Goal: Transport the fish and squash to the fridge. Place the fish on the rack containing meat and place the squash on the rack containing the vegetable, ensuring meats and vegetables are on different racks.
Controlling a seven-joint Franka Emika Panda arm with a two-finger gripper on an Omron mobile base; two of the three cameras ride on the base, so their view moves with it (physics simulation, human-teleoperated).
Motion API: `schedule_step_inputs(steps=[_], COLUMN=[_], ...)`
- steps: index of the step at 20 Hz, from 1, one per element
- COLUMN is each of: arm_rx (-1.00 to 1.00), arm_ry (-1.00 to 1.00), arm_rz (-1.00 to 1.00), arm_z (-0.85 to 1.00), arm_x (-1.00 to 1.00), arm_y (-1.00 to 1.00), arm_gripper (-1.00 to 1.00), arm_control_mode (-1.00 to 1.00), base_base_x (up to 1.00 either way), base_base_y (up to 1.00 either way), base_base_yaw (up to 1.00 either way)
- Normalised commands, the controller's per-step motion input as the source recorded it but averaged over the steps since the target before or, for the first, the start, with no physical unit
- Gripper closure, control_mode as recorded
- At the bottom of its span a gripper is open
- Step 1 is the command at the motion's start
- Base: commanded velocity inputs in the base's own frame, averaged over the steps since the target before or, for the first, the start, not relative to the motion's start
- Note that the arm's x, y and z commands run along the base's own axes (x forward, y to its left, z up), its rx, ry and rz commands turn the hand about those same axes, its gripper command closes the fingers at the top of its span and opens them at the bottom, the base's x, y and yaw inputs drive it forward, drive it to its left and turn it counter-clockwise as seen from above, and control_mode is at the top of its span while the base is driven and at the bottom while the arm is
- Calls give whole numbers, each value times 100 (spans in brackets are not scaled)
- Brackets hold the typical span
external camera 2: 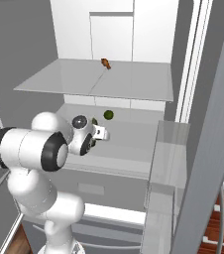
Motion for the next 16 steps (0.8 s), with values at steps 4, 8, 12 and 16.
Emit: schedule_step_inputs(steps=[4, 8, 12, 16], arm_rx=[0, 0, 0, 0], arm_ry=[0, 0, -4, -3], arm_rz=[0, 0, 0, 0], arm_z=[-51, -20, 0, 1], arm_x=[58, 41, 1, -31], arm_y=[0, 0, 0, 0], arm_gripper=[-100, -100, -100, -100], arm_control_mode=[-100, -100, -100, -100], base_base_x=[0, 0, 0, 0], base_base_y=[0, 0, 0, 0], base_base_yaw=[0, 0, 0, 0])
